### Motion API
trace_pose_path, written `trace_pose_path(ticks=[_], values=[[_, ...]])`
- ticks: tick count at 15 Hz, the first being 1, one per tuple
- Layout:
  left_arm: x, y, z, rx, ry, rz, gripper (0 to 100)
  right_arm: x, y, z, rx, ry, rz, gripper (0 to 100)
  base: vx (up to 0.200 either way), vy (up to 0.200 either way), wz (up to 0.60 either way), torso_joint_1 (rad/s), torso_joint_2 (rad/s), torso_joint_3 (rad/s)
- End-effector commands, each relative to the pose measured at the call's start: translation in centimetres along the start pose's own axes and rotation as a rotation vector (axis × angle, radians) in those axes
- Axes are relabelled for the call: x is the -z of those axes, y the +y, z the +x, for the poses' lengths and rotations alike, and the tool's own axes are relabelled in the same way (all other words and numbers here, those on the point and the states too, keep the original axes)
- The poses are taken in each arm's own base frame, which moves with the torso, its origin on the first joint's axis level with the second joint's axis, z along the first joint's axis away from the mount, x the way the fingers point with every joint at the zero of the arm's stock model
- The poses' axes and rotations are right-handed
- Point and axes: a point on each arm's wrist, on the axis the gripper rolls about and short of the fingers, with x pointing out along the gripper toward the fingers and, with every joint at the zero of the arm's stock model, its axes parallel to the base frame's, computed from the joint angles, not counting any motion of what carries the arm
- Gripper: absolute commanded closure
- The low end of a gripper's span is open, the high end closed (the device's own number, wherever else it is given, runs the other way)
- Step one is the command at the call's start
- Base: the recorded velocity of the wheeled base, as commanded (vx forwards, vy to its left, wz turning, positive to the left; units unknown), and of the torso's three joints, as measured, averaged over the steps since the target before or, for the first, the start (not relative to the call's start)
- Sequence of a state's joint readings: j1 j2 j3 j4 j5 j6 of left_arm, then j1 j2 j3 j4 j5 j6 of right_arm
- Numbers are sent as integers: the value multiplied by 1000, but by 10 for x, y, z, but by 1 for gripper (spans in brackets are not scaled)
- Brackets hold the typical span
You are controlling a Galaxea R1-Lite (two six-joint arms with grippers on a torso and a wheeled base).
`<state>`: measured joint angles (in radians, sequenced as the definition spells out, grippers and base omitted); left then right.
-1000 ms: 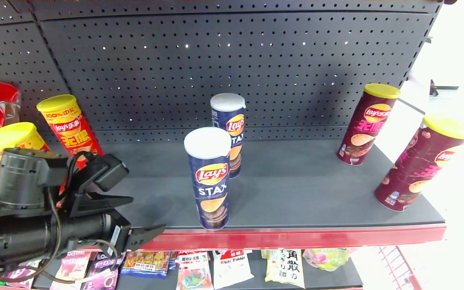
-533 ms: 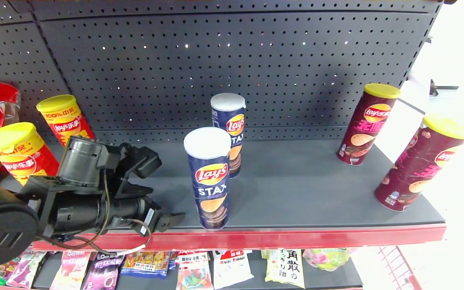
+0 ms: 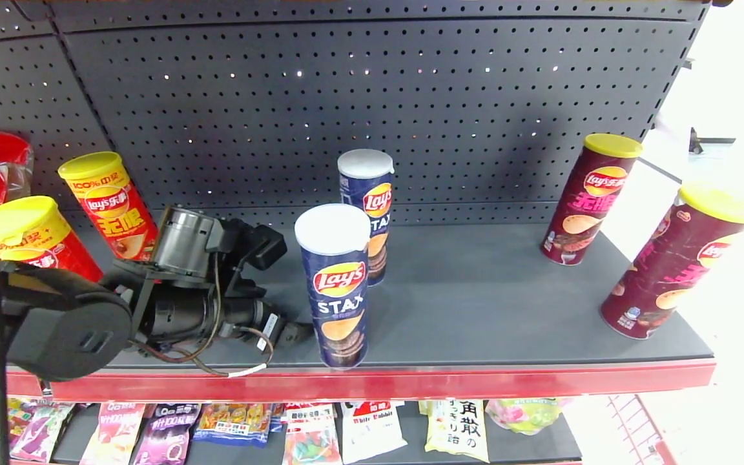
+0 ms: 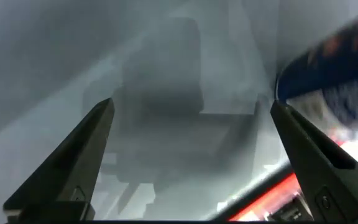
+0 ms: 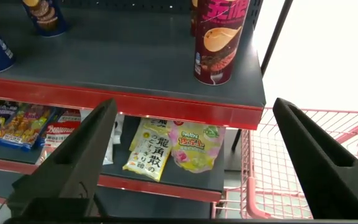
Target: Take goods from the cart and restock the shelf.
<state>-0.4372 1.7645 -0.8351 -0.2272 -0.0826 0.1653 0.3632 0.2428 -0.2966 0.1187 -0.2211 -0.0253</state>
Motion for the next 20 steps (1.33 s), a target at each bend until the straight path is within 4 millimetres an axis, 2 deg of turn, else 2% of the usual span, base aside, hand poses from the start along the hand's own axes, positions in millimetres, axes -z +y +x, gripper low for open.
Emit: trace_pose_path(ticks=[1, 5, 8, 12, 20], values=[[-3, 0, 10, 4, 6, 2, 0, 0, 0, 1, -1, 7, -2, 0, 0, 0, 0, 0, 0, 0], [-1, -2, 9, 11, 13, 6, 0, 0, 0, 1, -1, 9, -3, 0, 0, 0, 0, 0, 0, 0], [4, 3, 8, -4, 28, -3, 0, -1, 0, 1, -1, 7, -2, 0, 0, 0, 0, 0, 0, 0], [3, 0, 1, 19, 14, 7, 0, -1, 0, 2, -1, 11, -3, 0, 0, 0, 0, 0, 0, 0], [2, -1, 3, 40, 12, 28, 0, -1, 1, 2, -2, 14, -4, 0, 0, 0, 0, 0, 0, 0]])
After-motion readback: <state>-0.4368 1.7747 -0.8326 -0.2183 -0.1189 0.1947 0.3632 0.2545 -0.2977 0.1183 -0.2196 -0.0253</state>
